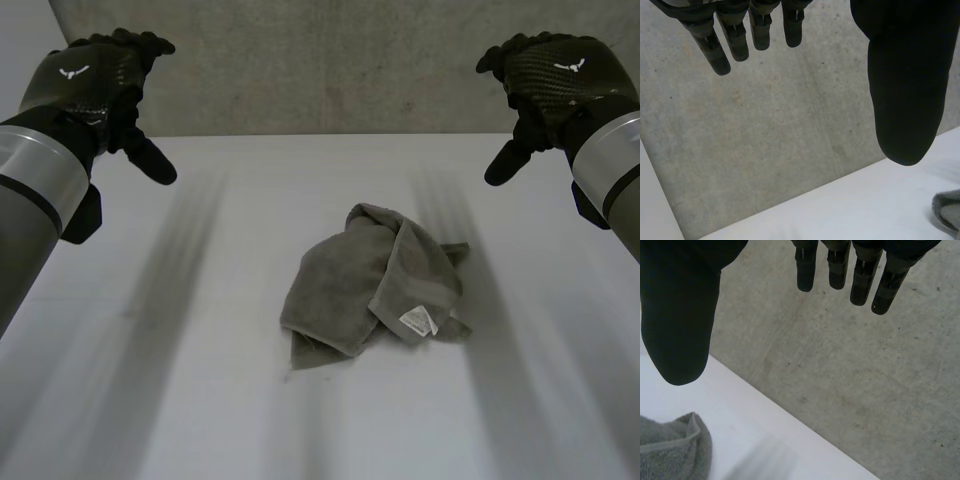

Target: Fold the towel.

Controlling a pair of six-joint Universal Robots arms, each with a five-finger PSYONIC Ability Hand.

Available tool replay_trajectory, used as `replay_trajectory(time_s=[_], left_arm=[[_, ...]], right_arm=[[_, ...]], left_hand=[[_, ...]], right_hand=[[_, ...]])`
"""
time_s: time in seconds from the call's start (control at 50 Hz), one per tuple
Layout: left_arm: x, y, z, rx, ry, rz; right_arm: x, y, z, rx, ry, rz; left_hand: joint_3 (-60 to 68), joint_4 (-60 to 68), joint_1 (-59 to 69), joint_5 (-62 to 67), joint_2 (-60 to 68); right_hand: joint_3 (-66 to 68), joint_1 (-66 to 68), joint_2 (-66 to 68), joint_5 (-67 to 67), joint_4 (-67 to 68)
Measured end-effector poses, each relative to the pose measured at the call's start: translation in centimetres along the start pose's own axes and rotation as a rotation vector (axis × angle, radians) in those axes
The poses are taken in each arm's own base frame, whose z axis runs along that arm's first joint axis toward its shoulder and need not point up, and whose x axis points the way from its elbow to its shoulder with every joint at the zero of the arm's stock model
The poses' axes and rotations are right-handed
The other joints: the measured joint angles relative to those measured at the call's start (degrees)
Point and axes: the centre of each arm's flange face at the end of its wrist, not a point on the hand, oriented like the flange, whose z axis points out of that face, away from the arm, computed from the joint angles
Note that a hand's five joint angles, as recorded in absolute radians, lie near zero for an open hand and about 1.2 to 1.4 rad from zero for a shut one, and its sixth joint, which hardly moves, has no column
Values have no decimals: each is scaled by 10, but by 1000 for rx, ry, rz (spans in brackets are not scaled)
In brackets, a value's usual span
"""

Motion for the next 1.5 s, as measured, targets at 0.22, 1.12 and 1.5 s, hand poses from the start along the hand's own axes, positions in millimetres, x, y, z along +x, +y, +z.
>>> replay_trajectory(time_s=[0.22,1.12,1.5], left_arm=[[33,58,9,-171,111,17],[95,182,30,-222,261,26],[74,154,23,-202,307,7]], right_arm=[[-4,19,10,-62,-19,-205],[-79,131,27,11,-372,-388],[-48,63,37,77,-246,-140]], left_hand=[[62,62,62,44,62],[589,590,568,563,590],[218,217,216,201,217]], right_hand=[[0,0,0,0,0],[558,435,542,518,551],[558,434,542,522,551]])
